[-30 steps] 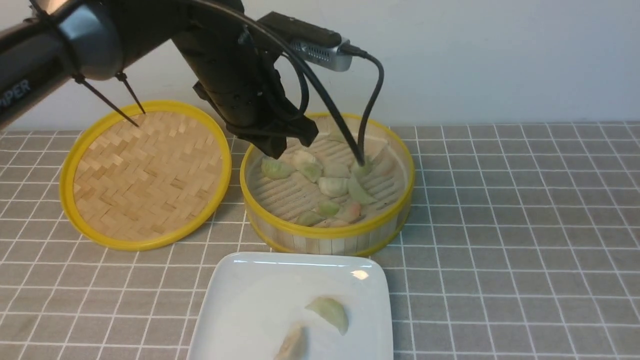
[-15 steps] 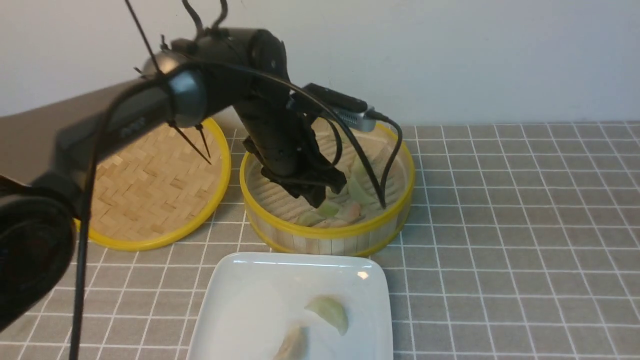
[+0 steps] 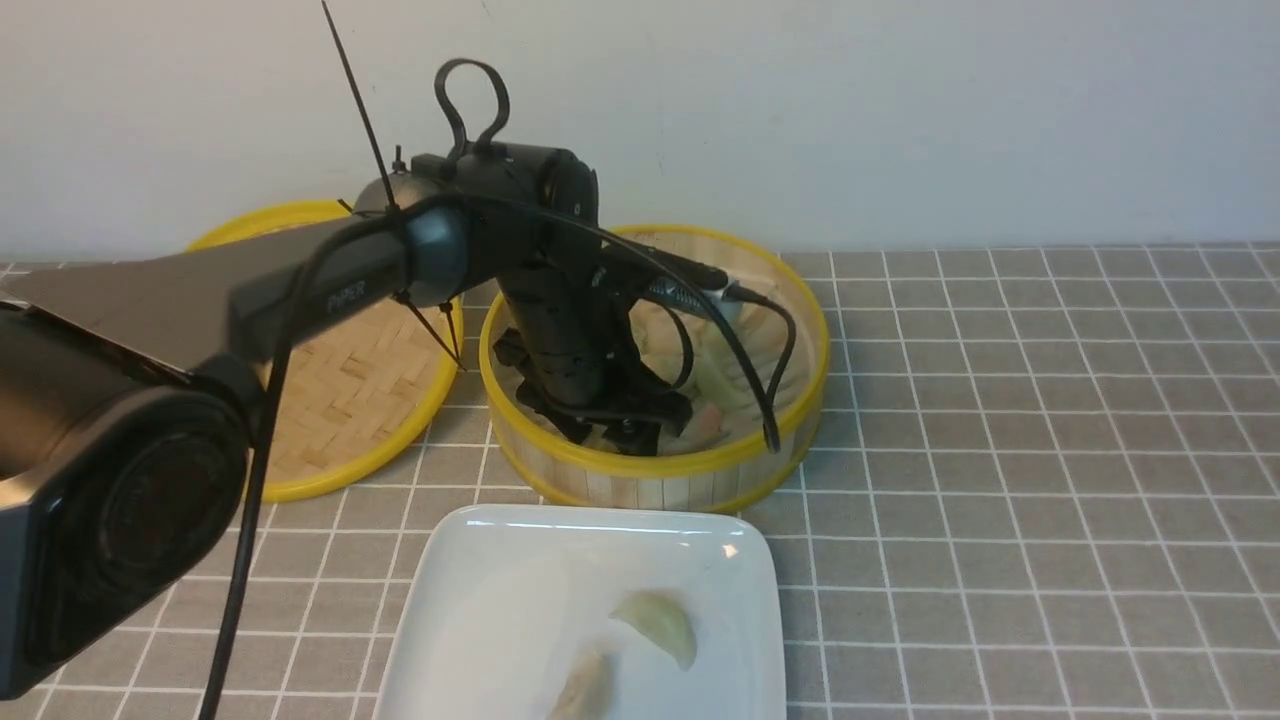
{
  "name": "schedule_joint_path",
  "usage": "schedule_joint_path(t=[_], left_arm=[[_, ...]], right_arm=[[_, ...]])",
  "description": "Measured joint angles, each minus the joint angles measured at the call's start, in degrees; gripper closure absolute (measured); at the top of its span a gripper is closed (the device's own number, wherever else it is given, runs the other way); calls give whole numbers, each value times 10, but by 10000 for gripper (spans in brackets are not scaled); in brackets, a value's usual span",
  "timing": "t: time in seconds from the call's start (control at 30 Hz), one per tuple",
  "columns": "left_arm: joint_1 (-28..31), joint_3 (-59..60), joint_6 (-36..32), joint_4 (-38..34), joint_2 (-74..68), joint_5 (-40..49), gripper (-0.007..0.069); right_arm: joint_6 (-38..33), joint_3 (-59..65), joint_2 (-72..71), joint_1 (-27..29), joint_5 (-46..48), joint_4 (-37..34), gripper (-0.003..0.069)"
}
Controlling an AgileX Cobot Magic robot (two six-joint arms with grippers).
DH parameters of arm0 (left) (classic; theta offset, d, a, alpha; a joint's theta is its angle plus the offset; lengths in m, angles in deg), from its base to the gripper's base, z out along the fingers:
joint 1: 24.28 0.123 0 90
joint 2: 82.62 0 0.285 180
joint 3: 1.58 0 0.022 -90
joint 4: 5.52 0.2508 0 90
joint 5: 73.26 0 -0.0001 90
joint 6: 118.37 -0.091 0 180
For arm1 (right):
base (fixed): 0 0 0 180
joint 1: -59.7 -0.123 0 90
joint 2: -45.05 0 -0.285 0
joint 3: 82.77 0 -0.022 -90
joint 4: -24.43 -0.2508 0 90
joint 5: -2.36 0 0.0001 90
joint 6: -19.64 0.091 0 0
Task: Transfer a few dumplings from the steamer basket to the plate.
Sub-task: Use the left arm to grab a dumpling from the steamer, then use the left arm to put the dumpling into the plate
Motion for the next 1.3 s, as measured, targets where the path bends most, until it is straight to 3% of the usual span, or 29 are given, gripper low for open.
schedule_joint_path(t=[0.07, 0.27, 0.6, 1.03, 1.3], left_arm=[[0, 0, 0, 2, -1, 0, 220], [0, -1, 2, 9, -2, -1, 463], [6, -18, 3, 11, 43, 15, 461], [11, -67, -3, 19, 130, 129, 461], [9, 46, 0, 19, 222, 129, 461]], right_arm=[[0, 0, 0, 0, 0, 0, 673], [0, 0, 0, 0, 0, -1, 673], [0, 0, 0, 0, 10, -2, 673], [0, 0, 0, 0, 10, -11, 673], [0, 0, 0, 0, 5, -13, 673]])
